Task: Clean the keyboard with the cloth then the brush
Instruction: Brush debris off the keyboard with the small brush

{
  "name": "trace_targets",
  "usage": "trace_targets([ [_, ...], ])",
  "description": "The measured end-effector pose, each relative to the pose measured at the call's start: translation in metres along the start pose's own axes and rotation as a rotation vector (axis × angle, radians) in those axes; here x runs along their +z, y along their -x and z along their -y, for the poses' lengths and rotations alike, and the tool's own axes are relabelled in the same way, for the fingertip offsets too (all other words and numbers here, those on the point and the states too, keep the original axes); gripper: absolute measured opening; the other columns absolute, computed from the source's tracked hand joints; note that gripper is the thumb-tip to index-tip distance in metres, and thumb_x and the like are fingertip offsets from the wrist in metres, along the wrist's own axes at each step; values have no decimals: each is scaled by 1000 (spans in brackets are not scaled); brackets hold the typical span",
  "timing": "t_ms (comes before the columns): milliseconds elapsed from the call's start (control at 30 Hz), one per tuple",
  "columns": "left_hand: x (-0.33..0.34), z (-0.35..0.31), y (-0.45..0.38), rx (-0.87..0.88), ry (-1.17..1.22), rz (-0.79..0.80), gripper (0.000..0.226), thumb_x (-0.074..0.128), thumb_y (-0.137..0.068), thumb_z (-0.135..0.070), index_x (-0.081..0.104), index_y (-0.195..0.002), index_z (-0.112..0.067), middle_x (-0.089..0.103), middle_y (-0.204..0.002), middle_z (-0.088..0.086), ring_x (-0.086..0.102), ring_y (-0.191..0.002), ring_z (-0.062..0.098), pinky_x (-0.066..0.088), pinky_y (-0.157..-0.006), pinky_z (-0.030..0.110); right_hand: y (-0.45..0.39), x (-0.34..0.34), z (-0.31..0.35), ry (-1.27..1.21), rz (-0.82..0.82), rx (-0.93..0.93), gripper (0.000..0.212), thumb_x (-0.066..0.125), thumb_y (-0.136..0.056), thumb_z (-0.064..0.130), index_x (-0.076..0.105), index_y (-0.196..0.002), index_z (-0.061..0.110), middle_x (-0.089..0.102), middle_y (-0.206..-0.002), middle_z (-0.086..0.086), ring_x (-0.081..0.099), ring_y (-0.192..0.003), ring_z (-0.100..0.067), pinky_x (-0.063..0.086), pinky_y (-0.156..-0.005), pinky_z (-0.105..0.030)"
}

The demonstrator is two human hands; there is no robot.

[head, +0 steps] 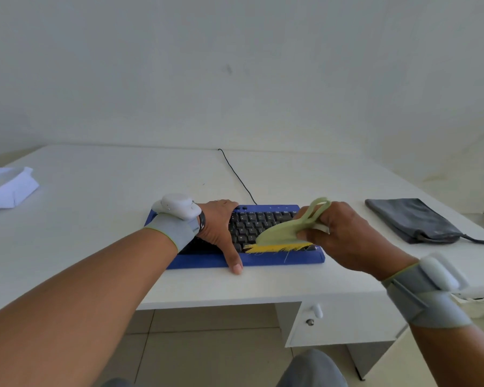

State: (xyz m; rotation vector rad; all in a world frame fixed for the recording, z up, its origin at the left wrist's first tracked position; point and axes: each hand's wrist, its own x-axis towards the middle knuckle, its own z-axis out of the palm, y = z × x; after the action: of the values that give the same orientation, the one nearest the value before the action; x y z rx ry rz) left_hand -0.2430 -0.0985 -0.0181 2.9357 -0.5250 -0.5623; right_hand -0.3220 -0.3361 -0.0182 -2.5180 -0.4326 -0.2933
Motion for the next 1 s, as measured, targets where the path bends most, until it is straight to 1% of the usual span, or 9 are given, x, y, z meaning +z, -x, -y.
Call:
trace_targets([
  [167,1,2,-1,1,24,-3,146,91,-44,-62,8,-157,-23,21,-161,-5,26,-146,19,24,-117,37,3,-16,-3,122,6,59,15,66,-90,16,73,-102,12,68,-95,-4,63,-75,-18,53,-69,-28],
  [333,0,0,-3,-7,11,4,148,91,-41,-65,8,-157,-24,20,-161,-4,26,-146,21,23,-117,40,10,-30,2,182,-116,79,15,67,-88,16,71,-96,4,68,-101,-6,57,-78,-24,48,-75,-35],
  [433,-1,-2,-3,-12,-4,14,149,91,-43,-64,5,-158,-23,15,-164,-3,21,-149,21,21,-118,40,7,-20,19,33,-166,-50,9,68,-86,14,73,-93,9,70,-85,-3,62,-73,-20,51,-72,-36],
  [533,-1,-2,-5,-17,-19,12,151,91,-39,-66,6,-157,-25,16,-163,-3,23,-148,22,23,-119,42,0,0,25,-5,-107,-83,10,66,-88,14,71,-94,8,62,-75,2,53,-58,-9,46,-58,-20],
  [633,1,-1,-4,-15,-22,8,148,91,-43,-63,5,-157,-22,18,-163,-2,24,-148,22,23,-117,40,-2,11,7,63,-49,1,18,65,-89,22,67,-94,4,63,-83,-9,59,-65,-23,53,-65,-42],
  [700,0,-2,-3,-12,-16,5,145,91,-45,-61,8,-157,-21,21,-161,-2,26,-146,21,24,-117,39,2,7,-8,92,-39,58,22,65,-87,28,67,-91,7,64,-86,-10,61,-71,-28,53,-67,-48],
  [800,0,-2,-3,-16,13,13,143,92,-44,-61,10,-155,-23,25,-159,-4,30,-144,20,25,-116,38,9,-12,-21,156,-41,103,16,66,-86,28,68,-95,14,64,-91,-4,60,-76,-21,52,-70,-35],
  [900,0,-1,-3,-18,21,19,145,92,-42,-61,11,-155,-23,25,-159,-5,30,-144,20,25,-116,39,19,-34,-25,190,-78,129,16,68,-86,18,71,-102,15,66,-94,1,58,-78,-16,41,-66,-19],
  [1000,-2,-4,-1,-26,9,23,146,92,-43,-61,9,-156,-21,23,-160,-3,28,-145,21,24,-117,40,21,-38,-14,149,-144,99,14,68,-86,18,73,-98,12,70,-98,-1,59,-78,-19,46,-70,-27],
])
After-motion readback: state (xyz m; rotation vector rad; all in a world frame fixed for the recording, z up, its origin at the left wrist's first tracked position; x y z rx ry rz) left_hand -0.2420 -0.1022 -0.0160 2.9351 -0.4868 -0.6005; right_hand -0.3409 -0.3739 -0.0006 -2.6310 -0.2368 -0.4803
